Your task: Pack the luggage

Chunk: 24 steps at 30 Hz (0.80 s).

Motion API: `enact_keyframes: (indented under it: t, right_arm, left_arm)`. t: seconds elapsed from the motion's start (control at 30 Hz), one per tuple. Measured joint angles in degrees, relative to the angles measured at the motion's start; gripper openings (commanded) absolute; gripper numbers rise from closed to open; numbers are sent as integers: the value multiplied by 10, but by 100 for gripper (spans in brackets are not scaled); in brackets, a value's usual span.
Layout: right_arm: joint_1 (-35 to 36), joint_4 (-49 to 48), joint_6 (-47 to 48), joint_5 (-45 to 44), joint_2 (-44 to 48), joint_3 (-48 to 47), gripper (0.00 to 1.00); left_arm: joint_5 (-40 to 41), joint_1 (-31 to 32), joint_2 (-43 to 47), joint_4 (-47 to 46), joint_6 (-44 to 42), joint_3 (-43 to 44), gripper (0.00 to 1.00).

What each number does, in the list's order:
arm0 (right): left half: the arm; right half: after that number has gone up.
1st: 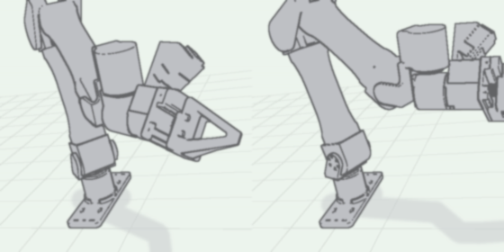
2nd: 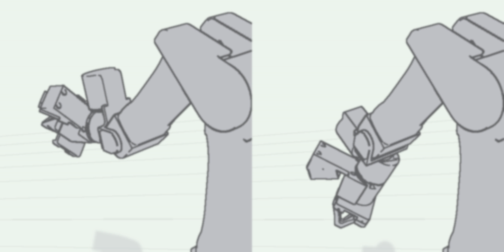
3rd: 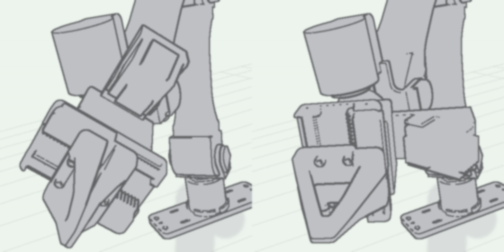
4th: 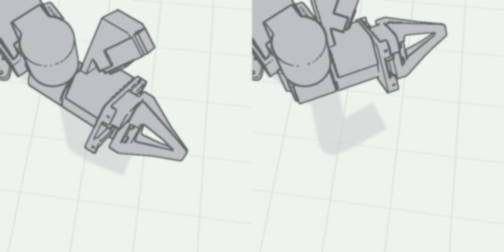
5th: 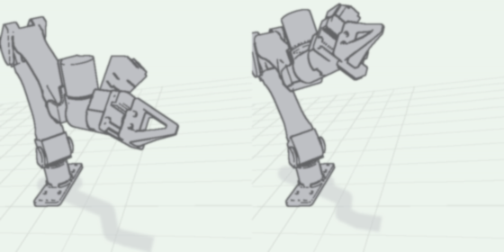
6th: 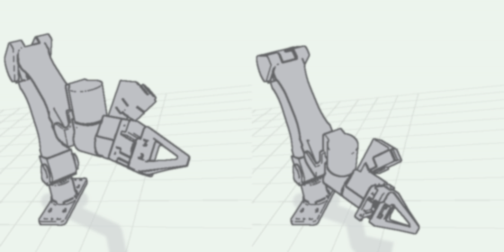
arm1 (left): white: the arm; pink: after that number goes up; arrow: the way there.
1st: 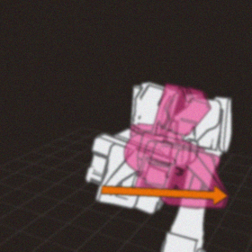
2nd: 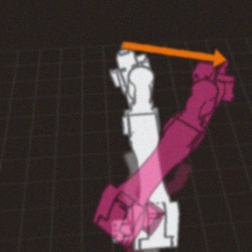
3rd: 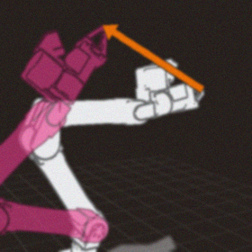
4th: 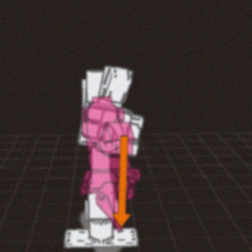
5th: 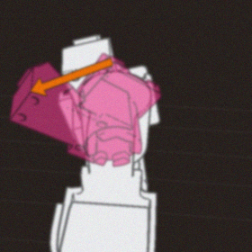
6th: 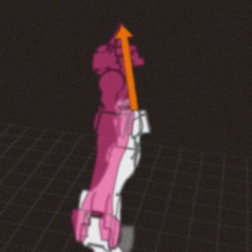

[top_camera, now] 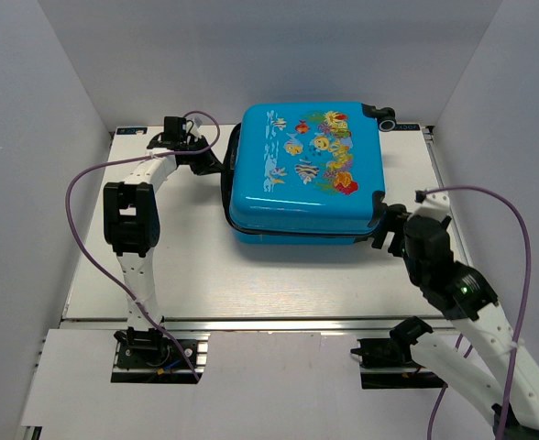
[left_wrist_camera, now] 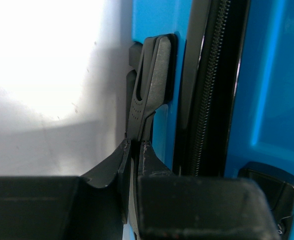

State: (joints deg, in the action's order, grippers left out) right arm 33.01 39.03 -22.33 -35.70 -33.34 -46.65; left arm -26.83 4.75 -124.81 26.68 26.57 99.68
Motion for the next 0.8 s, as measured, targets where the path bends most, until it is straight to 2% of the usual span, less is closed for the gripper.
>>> enact_keyframes:
  t: [0.13, 0.3, 0.57, 0.8]
  right_arm:
    - [-2, 11, 62, -6, -104, -68, 89]
    - [-13, 46, 116, 21, -226, -118, 89]
    - [-42, 102, 142, 39, -259, -136, 89]
    - [-95, 74, 167, 41, -333, -112, 89]
  left_arm:
    - [-2, -4, -23, 24, -18, 43, 0]
    - [9, -3, -26, 38, -33, 56, 0]
    - [7, -5, -42, 66, -44, 88, 0]
    - [-4, -9, -45, 58, -42, 88, 0]
